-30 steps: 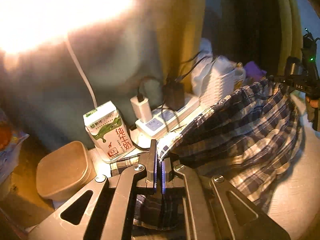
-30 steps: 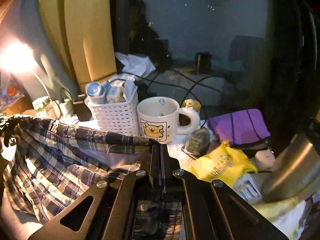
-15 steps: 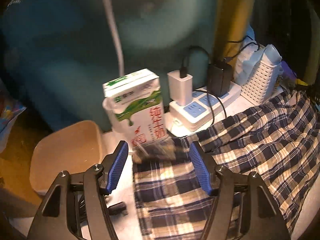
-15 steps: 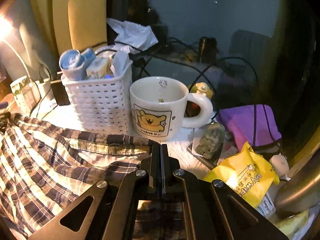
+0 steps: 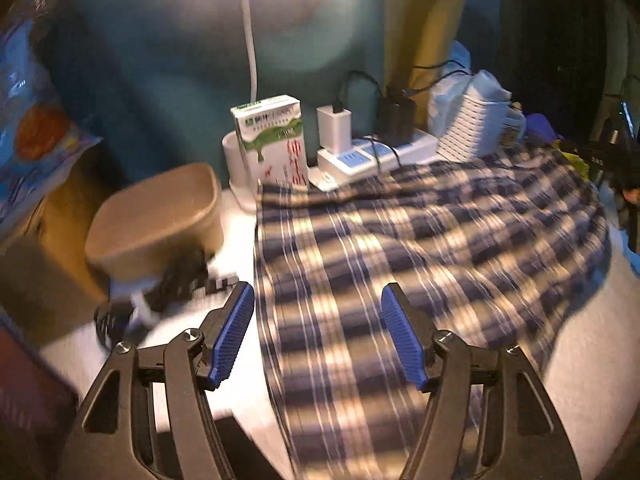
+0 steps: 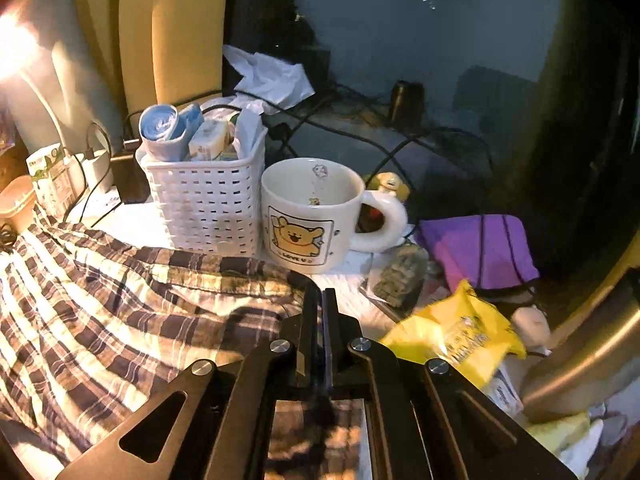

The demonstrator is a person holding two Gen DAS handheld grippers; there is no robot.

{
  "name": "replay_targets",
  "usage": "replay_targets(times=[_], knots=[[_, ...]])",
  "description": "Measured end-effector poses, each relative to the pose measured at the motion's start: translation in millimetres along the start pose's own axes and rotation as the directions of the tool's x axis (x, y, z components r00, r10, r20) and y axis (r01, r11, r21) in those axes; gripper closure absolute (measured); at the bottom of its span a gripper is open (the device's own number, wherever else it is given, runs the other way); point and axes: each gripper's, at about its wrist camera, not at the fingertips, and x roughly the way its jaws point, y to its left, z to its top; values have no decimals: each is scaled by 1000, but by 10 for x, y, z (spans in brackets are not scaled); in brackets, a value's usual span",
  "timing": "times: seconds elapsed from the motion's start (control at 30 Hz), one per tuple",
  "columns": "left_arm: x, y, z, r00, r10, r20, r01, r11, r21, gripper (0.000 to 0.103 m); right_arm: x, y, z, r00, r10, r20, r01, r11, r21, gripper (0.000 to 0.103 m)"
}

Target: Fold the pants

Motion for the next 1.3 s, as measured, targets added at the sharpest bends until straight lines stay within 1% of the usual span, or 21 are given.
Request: replay_targets(times=[0.03,0.07,0.1,0.13,0.2,0.27,0.33,0.43,0.47,0.57,0.63,0.7,0.8,0.9,1.0,1.03,1.07,1.1,1.13,1.2,1.3], knots=[[-72,-28,-54,1000,-9,2,9,1000,-7,37,-50,-31,-16,1000,-8,1,8,1000,11,70],[-144,-61,-113,1000,-16,6,16,1000,-16,37,-97,-61,-28,1000,-8,6,8,1000,22,21],[-203,-84,-153,1000,-21,9,22,999,-28,37,-151,-84,-43,1000,-7,17,7,999,31,1],[-273,-122,-214,999,-34,12,35,998,-44,36,-216,-104,-60,999,-2,36,1,999,36,0],[-354,-198,-325,998,-60,9,61,995,-78,37,-337,-111,-103,999,7,34,-8,999,33,0],[-360,-281,-401,996,-84,1,84,992,-97,36,-442,-100,-153,999,2,36,-3,1000,31,0],[-356,-357,-516,994,-112,-13,109,985,-131,36,-564,-84,-237,999,14,35,-15,999,41,0],[-339,-444,-681,987,-160,-25,152,969,-194,37,-693,-27,-365,999,24,30,-25,999,46,0],[-335,-472,-732,983,-184,-25,174,961,-215,37,-740,2,-432,999,28,23,-29,998,49,0],[-316,-571,-834,974,-226,-30,210,941,-264,38,-839,59,-630,998,56,3,-56,997,62,0],[-290,-657,-870,963,-269,-33,248,922,-296,38,-878,97,-765,997,71,-14,-70,995,69,0],[-263,-756,-880,956,-290,-38,267,918,-292,38,-903,131,-884,996,85,-30,-82,994,74,0],[-213,-917,-858,958,-284,-41,264,928,-262,38,-937,150,-1040,993,102,-52,-97,992,85,0],[-137,-991,-820,973,-224,-50,205,947,-247,38,-989,153,-1158,992,110,-65,-104,990,97,0],[-105,-1024,-793,978,-207,-27,196,953,-231,38,-1029,121,-1242,991,115,-73,-107,989,106,0],[-91,-1045,-787,978,-209,-26,198,954,-223,46,-1037,107,-1266,990,117,-76,-108,988,108,0],[-82,-1057,-791,976,-214,-24,204,955,-216,61,-1045,85,-1307,990,117,-81,-108,988,112,0],[-47,-1093,-797,976,-213,-49,199,959,-203,95,-1048,69,-1334,990,117,-85,-107,988,114,0],[-37,-1116,-813,975,-215,-60,199,960,-196,97,-1053,50,-1357,989,116,-88,-105,987,118,0],[-77,-1162,-837,978,-199,-59,186,966,-180,97,-1057,0,-1414,989,115,-94,-103,986,129,0],[-196,-1147,-896,984,-171,-53,155,963,-218,97,-1074,-42,-1455,989,115,-94,-102,985,139,0]])
